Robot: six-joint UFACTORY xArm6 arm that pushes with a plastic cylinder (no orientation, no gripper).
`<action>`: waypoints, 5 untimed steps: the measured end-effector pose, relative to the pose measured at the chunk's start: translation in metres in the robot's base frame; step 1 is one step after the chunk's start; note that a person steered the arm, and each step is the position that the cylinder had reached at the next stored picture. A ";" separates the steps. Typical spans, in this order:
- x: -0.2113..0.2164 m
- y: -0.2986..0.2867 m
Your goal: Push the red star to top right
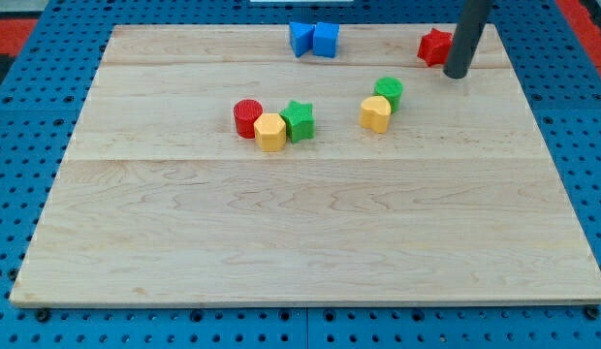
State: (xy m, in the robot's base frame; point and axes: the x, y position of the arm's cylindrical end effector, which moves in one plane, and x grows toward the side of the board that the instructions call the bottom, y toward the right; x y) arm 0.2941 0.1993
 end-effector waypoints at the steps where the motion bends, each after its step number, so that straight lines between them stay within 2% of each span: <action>1: -0.023 -0.018; 4: -0.050 -0.016; 5: -0.014 -0.020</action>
